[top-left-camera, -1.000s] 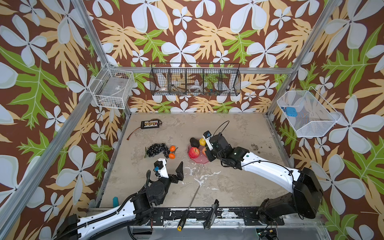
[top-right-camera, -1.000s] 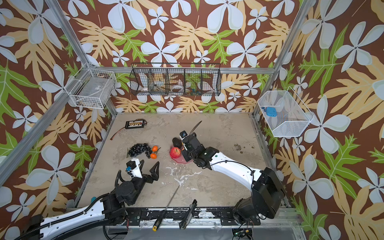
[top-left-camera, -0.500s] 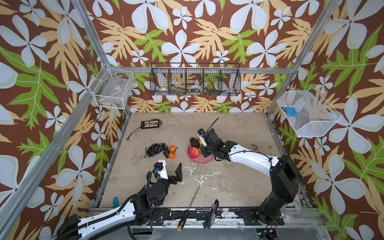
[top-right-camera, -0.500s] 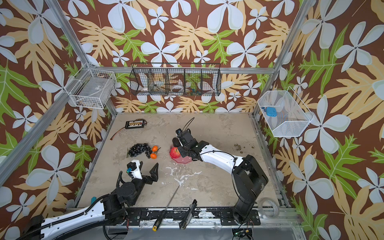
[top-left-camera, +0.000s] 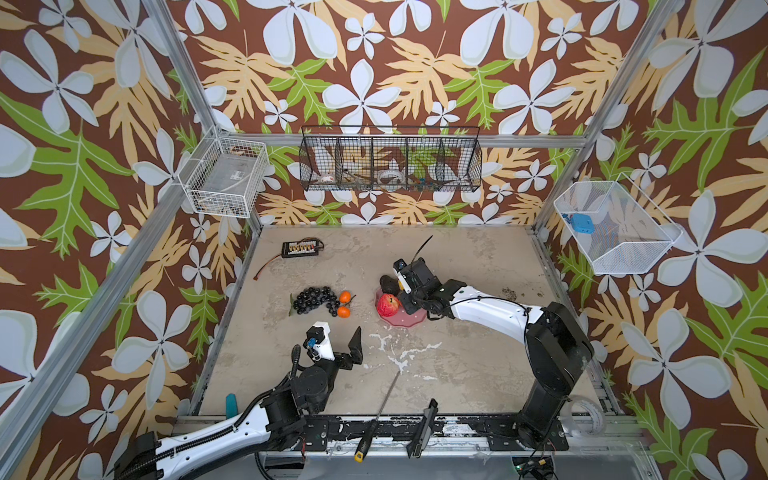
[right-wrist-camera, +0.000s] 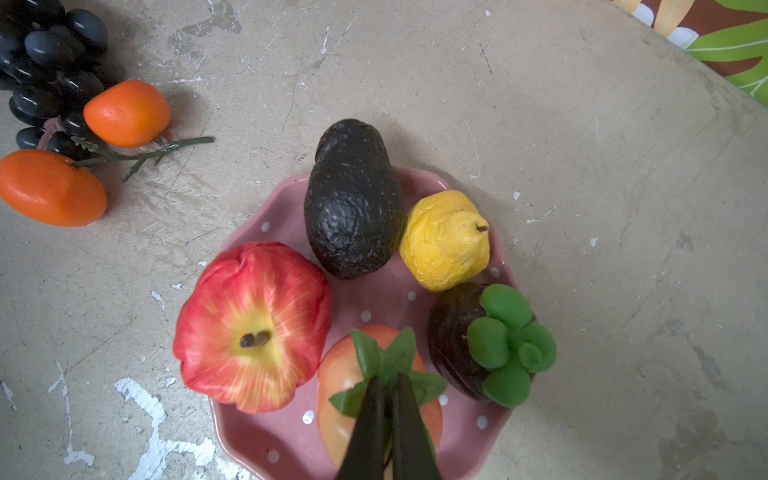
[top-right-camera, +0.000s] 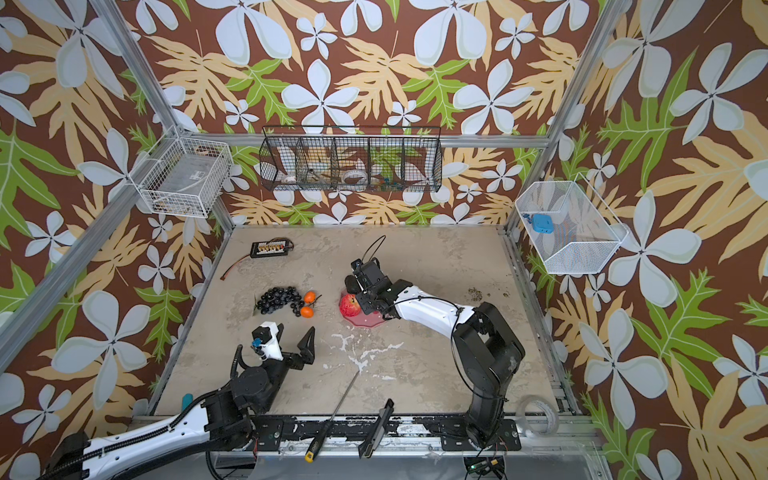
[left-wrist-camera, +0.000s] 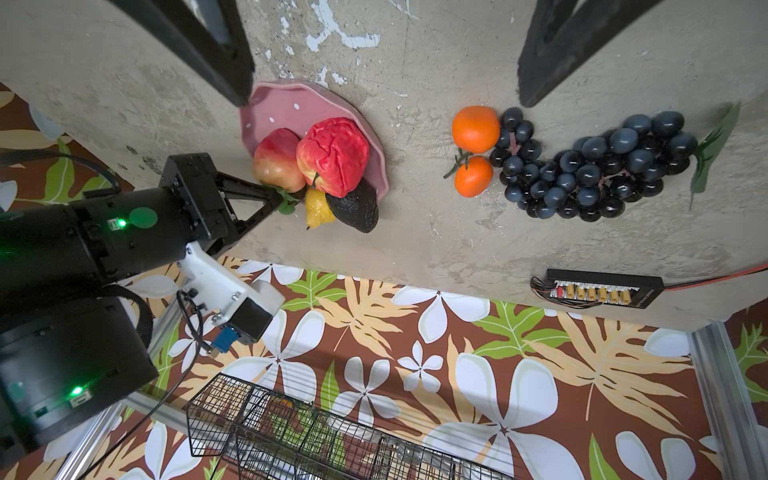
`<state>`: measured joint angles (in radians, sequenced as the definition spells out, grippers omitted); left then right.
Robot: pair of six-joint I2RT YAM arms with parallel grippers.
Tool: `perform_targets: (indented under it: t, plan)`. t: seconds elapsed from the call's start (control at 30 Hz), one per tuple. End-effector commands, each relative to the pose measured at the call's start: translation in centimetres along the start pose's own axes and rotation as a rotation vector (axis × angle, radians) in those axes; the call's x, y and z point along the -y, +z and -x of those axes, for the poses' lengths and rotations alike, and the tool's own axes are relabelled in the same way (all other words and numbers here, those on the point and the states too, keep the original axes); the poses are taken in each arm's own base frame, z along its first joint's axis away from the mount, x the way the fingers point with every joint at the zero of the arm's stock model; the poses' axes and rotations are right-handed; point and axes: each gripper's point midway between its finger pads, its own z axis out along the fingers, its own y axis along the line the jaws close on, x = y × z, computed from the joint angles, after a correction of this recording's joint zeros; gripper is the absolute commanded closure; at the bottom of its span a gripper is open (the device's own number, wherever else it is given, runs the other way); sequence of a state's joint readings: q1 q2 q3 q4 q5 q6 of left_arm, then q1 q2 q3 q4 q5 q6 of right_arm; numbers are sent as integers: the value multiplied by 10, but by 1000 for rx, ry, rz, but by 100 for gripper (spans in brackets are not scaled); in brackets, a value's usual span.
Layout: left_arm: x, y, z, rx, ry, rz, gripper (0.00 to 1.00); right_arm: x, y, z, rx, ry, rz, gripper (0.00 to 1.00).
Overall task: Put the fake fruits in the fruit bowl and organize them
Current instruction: 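Lower the peach onto the pink plate with the right gripper while the left arm withdraws, then open the right gripper and lift it off the peach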
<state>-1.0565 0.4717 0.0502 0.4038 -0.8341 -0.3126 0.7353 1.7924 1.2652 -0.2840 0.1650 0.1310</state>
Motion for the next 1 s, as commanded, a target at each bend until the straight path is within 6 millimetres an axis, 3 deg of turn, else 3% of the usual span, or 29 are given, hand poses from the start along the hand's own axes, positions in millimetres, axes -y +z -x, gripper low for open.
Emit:
perform_targets:
  t: [0.0,0.53,0.97]
  plan:
    - [-1,0,6,25,-11,11,0,1,2,6,18,3,-11,100]
    - [-1,1,1,19,-1,9,0,11,-4,26,65,37,-27,100]
    - [0,2,-1,14,1,2,0,6,15,21,38,40,-22,100]
